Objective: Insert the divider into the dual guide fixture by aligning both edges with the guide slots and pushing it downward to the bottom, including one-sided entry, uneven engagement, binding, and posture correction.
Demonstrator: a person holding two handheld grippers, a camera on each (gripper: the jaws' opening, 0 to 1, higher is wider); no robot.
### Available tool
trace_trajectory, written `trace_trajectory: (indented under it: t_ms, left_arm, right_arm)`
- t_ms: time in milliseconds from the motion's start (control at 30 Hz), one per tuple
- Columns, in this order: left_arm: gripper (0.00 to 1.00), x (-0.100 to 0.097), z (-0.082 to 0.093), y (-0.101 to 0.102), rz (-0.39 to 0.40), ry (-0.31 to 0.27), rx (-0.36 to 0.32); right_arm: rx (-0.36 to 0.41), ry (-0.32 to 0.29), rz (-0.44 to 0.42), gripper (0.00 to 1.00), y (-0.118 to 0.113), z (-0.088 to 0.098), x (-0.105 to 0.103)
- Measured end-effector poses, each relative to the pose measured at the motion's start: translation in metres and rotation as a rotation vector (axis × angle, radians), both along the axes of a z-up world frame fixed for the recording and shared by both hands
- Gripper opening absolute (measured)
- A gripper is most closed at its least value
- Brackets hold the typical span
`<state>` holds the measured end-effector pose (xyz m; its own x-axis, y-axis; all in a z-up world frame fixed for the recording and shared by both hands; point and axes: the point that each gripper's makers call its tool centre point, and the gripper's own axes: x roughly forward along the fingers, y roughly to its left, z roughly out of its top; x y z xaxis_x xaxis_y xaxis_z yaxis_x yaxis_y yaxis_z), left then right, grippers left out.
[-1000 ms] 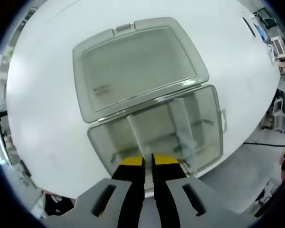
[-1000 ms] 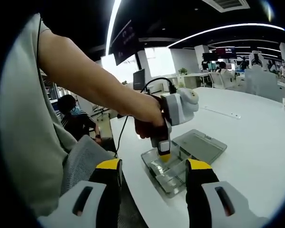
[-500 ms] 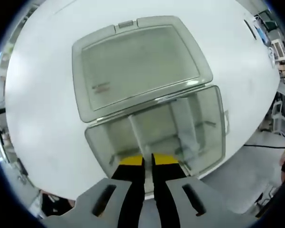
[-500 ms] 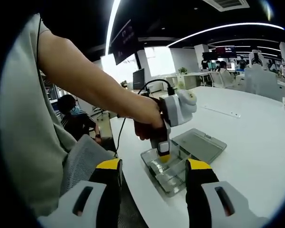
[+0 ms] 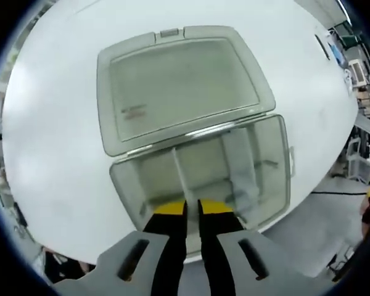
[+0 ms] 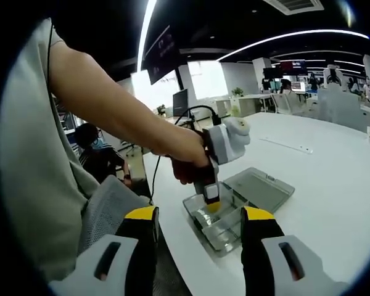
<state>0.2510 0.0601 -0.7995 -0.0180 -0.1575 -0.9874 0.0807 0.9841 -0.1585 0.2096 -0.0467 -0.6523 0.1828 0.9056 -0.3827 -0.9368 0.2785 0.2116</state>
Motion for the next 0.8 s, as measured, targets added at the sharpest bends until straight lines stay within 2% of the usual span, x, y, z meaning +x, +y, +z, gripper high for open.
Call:
trace_trajectory:
  t_ms: [167, 467, 567, 733, 800]
  left_arm:
    - [0.06, 0.001, 0.005, 0.001, 0.023, -0.019, -0.037]
    - [0.11, -0.001, 0.015, 0.004, 0.031, -0.031, -0.062]
    - [0.09, -0.003, 0.017, 0.004, 0.051, -0.031, -0.077]
    - [0.02, -0.005, 0.018, -0.002, 0.091, -0.022, -0.106]
    - [0.01, -0.006, 0.018, -0.003, 0.083, -0.024, -0.091]
  right_arm:
    - [0.004, -0.007, 0.005, 0.51, 0.003, 0.002, 0.0]
    - [0.006, -0.016, 0.014, 0.51, 0.006, 0.006, -0.001]
    - [0.004, -0.016, 0.016, 0.51, 0.006, 0.006, -0.001]
    - [0.003, -0.017, 0.019, 0.5, 0.006, 0.006, -0.002]
    - [0.003, -0.017, 0.019, 0.5, 0.006, 0.006, -0.003]
